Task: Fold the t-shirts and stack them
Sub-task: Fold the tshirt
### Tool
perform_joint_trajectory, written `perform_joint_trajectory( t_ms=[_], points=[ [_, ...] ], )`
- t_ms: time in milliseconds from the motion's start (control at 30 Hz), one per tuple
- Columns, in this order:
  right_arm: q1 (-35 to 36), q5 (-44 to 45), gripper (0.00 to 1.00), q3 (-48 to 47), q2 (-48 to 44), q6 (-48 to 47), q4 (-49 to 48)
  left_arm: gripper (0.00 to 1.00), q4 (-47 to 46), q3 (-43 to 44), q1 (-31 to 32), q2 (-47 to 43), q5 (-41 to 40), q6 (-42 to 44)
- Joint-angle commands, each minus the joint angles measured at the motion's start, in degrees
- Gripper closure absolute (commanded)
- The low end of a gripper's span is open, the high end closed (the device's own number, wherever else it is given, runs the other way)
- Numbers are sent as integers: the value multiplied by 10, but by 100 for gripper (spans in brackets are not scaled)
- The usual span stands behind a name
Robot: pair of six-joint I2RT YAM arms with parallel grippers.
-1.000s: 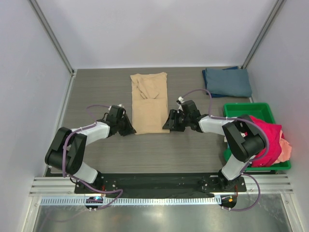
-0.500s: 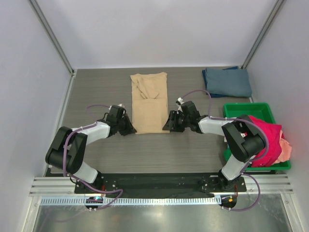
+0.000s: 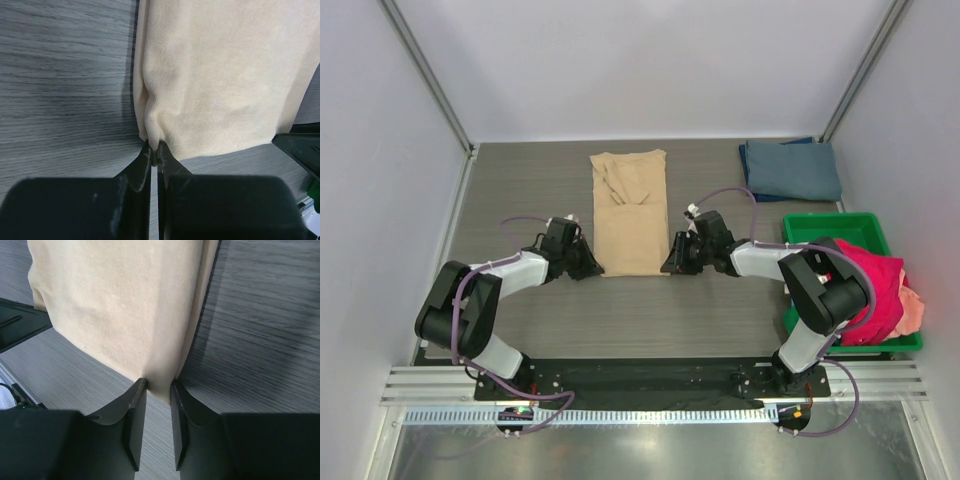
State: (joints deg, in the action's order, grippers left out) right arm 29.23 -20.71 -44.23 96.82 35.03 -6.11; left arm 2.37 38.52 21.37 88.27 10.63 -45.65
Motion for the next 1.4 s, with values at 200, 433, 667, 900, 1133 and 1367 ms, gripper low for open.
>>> perform_joint_trajectory(
  t_ms=[200, 433, 667, 900, 1133, 1367],
  points=[
    [7, 2, 93, 2, 1, -2, -4, 100, 2, 0, 2, 9, -10, 10],
    [7, 16, 99, -8, -14, -3, 21, 100, 13, -5, 3, -12, -15, -1],
    [17, 26, 99, 19, -84, 16, 58, 100, 61, -29, 44, -100, -45, -39],
    [57, 81, 99, 55, -216, 29, 155, 100, 171, -49, 149, -250, -121, -100],
    [143, 138, 99, 89, -360, 84, 238, 100, 280, -69, 238, -409, -171, -182],
    [214, 207, 99, 72, -456, 155, 332, 100, 380, -42, 327, -491, -239, -244]
  ],
)
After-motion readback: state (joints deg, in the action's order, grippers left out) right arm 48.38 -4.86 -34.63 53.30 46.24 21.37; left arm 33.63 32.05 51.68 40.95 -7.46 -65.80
